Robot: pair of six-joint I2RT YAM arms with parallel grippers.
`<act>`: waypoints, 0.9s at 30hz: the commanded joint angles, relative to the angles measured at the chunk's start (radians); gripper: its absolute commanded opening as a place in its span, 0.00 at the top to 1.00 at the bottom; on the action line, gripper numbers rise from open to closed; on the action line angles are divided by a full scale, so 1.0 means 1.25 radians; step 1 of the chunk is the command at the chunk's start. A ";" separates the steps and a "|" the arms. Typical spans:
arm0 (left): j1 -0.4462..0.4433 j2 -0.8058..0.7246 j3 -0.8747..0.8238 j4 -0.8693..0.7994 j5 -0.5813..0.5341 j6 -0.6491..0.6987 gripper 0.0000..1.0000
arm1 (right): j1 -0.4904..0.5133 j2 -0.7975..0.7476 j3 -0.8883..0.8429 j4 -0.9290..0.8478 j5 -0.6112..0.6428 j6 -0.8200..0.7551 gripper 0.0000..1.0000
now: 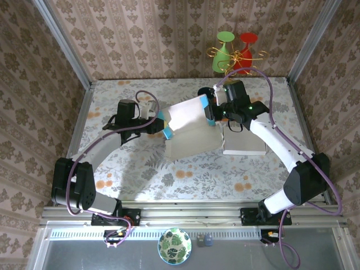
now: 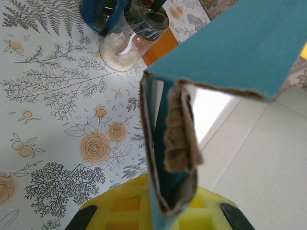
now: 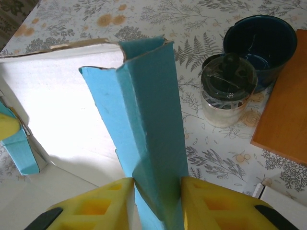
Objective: Fold the paper box
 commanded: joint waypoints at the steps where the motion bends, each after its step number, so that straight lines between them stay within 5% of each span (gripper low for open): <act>1: -0.010 -0.013 0.025 -0.005 0.028 0.020 1.00 | 0.008 0.013 0.028 -0.008 -0.023 -0.014 0.64; 27: -0.011 -0.006 0.027 -0.003 0.036 0.020 1.00 | 0.007 0.047 0.067 -0.045 0.034 -0.027 0.58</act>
